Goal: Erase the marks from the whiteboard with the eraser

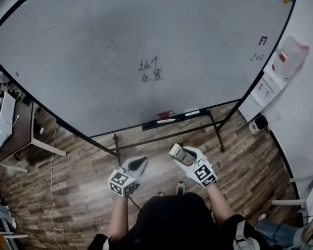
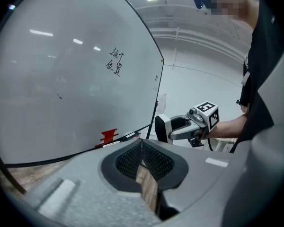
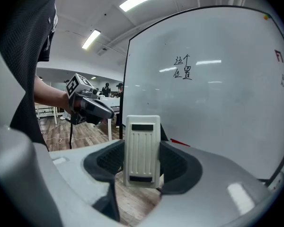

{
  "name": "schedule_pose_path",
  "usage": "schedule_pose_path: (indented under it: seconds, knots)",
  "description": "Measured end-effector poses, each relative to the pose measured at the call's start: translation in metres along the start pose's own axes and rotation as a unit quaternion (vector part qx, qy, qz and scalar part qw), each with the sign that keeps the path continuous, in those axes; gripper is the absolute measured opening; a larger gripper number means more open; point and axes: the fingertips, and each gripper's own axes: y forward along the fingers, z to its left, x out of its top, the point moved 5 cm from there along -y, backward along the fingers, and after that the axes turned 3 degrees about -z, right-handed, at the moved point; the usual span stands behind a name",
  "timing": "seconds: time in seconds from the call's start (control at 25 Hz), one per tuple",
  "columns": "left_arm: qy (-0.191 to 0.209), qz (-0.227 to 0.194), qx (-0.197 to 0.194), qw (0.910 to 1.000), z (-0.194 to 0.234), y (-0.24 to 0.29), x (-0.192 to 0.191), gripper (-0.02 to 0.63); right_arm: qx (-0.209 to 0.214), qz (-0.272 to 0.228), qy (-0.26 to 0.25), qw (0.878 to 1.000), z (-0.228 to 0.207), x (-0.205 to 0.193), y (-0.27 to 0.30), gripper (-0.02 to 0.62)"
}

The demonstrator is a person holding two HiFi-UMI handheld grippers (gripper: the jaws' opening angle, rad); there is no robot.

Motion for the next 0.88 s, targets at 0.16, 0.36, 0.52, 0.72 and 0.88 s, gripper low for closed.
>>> schedule_pose_path:
  seconds: [0.16,0.36,0.52,0.72,0.88]
  knots:
    - [-0.008,0.001,0.016,0.9998,0.001,0.014,0.001,0.014,0.012,-0.001,-0.005,1.000,-0.021,-0.002,0.003,0.235]
    - [-0.012,-0.003,0.036,0.9993,0.002,0.032,0.004,0.014,0.029,-0.010,-0.014,0.999,-0.045,-0.002,0.007,0.235]
    - [-0.009,-0.008,0.048,0.9988,-0.001,0.046,0.010,0.014,0.044,-0.015,-0.019,0.999,-0.061,-0.002,0.008,0.235]
    - [-0.018,-0.007,0.069,0.9974,-0.010,0.059,0.012,0.014,0.064,-0.022,-0.020,0.997,-0.078,-0.004,0.005,0.235]
    - [-0.024,-0.009,0.084,0.9962,-0.019,0.065,0.008,0.014,0.079,-0.024,-0.025,0.996,-0.086,-0.008,0.006,0.235]
